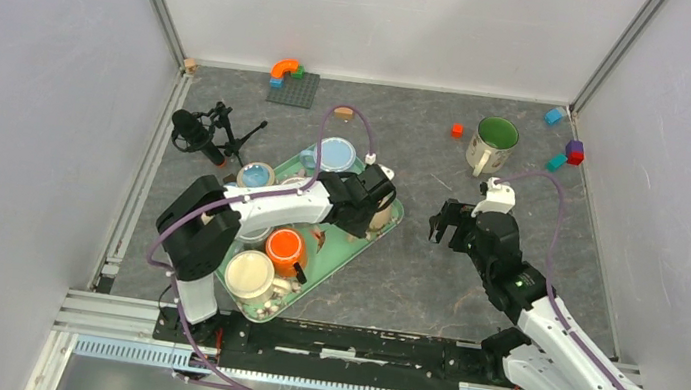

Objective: Turn the mug right side up
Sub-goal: Turn over the cup on the tray.

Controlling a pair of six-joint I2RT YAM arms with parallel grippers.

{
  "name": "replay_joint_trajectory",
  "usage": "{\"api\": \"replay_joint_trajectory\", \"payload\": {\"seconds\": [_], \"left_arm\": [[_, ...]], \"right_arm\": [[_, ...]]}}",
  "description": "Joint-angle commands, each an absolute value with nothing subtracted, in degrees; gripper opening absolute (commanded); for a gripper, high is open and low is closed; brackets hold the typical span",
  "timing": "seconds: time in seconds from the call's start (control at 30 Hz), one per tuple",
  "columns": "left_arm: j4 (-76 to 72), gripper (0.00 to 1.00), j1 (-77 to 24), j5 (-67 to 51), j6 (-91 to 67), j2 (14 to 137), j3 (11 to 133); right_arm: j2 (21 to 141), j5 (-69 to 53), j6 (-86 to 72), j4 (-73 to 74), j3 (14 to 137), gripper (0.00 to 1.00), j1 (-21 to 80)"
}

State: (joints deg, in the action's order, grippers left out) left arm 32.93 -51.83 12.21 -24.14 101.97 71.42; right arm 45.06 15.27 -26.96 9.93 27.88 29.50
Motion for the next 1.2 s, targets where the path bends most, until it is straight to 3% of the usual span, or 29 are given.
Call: {"api": "replay_joint_trajectory", "payload": {"seconds": [0.0, 0.27, 0.7, 1.17], "left_arm": [[30.81, 0.27, -51.80, 14.67, -20.64, 103.44, 73.57], [28.26, 0.03, -51.90, 16.85, -21.09, 101.97, 72.29], [16.94, 0.02, -51.42, 14.20, -29.33, 91.91, 66.89], [7.38, 0.02, -49.81, 8.04, -39.17, 88.86, 63.13]], "right_arm": [[44.87, 14.73, -27.76, 8.13, 27.60, 0.98, 29.26], [44.75, 12.80, -27.58, 7.56, 27.42, 0.98, 29.26], [46.00, -3.74, -31.36, -4.17, 23.38, 0.97, 29.23], [46.97, -10.98, -37.14, -11.65, 19.15, 0.97, 29.20]]}}
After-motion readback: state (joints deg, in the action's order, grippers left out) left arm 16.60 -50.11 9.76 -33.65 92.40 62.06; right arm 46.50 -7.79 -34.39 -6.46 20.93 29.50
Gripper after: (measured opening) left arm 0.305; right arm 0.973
